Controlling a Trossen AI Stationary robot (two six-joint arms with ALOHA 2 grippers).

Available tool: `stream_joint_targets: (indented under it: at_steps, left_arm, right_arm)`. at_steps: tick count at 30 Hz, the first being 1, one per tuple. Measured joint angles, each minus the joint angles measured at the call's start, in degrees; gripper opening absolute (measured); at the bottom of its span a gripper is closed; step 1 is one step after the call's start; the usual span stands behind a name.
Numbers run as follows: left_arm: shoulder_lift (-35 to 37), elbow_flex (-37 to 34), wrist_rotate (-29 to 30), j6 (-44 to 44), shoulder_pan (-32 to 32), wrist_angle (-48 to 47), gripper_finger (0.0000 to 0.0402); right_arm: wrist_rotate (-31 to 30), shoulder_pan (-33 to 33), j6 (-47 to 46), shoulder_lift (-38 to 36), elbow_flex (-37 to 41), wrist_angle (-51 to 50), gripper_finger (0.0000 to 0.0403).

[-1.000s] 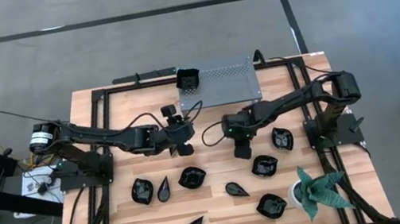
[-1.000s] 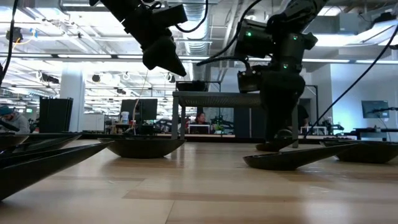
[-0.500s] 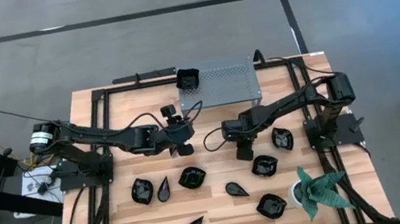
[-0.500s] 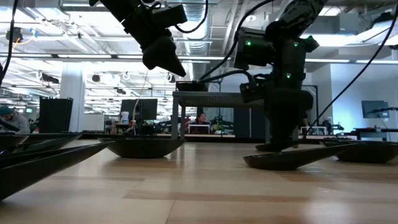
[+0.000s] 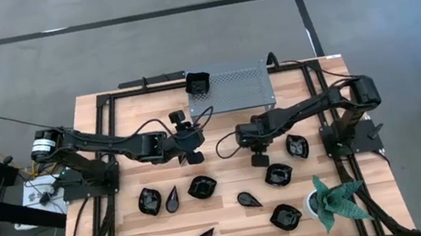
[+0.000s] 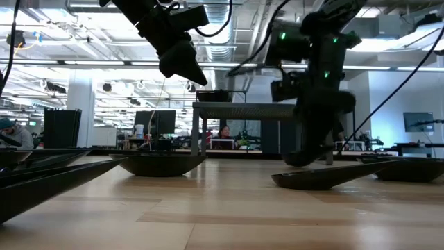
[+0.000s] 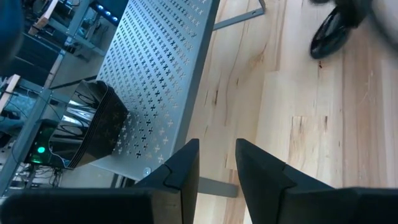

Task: Pick & Place Mini shaped plates
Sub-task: Put the drop-shaped plate on the shelf

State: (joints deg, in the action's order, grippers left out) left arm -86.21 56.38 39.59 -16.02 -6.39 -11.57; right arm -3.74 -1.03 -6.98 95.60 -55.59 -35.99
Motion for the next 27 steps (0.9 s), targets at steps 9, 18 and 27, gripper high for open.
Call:
stream_joint_targets:
  at_steps: [9,18,27]
  left_arm:
    - [0.0,0.0,0.0,-0.1,0.0,0.0,0.0106]
    - [0.0,0.0,0.0,-0.1,0.0,0.0,0.0106]
    - [0.0,0.0,0.0,-0.1,0.0,0.0,0.0106]
  right_arm:
    - [-8.0,1.4,8.1,-10.9,-4.2,-0.8,0.0006]
    - [-20.3,-6.5,17.1,-15.7,-6.8,16.9,0.0002]
    - [-14.9,-16.6,16.5,-10.0,-7.2,19.5,0.0006]
